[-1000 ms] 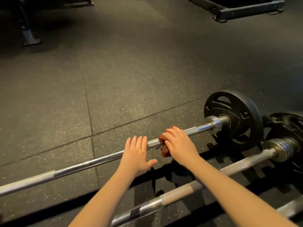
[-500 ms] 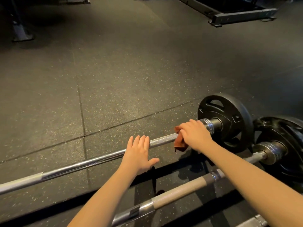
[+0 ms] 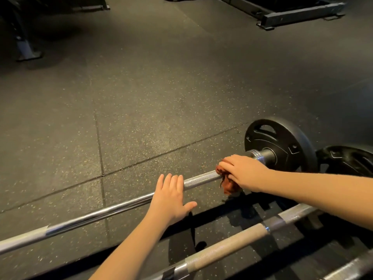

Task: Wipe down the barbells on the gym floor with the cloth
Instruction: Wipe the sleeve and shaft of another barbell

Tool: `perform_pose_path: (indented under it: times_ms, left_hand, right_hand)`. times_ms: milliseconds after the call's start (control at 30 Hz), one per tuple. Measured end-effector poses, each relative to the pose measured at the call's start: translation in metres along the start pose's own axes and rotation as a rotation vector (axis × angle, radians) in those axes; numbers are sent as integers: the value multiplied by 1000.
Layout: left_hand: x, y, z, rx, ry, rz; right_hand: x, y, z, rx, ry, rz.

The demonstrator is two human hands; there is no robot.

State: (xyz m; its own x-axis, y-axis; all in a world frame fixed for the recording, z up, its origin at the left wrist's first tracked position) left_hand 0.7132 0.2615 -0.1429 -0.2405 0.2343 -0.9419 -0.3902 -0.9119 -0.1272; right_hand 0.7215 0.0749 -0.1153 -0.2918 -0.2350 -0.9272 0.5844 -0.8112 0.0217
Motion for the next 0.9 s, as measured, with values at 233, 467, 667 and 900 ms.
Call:
perform_pose_path:
  times_ms: [233, 467, 667, 900]
  left_hand:
    - [-8, 25, -9, 36, -14, -35]
    - [-18, 48, -21, 55, 38, 9]
    - [-17, 51, -20, 50, 66, 37]
    - [-19, 52, -20, 50, 77, 34]
  right_hand:
    - [-2, 1, 10, -32, 81, -93]
    - [4, -3, 18, 70, 410, -255]
    - [4, 35, -2, 330, 344, -346]
    - [-2, 27, 3, 117, 367, -286]
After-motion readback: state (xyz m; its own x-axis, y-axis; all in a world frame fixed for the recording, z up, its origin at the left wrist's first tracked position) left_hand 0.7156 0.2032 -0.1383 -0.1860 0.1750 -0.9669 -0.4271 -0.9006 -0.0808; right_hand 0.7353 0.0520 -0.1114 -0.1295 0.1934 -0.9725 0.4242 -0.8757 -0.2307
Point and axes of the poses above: each hand's wrist, its own z-axis away from the middle knuckle, its own x-axis out of the palm, y = z × x, the point moved 9 cm from there along -z, towards the middle knuckle, and after that the axes turned 13 degrees about -x, right-handed, at the moved point
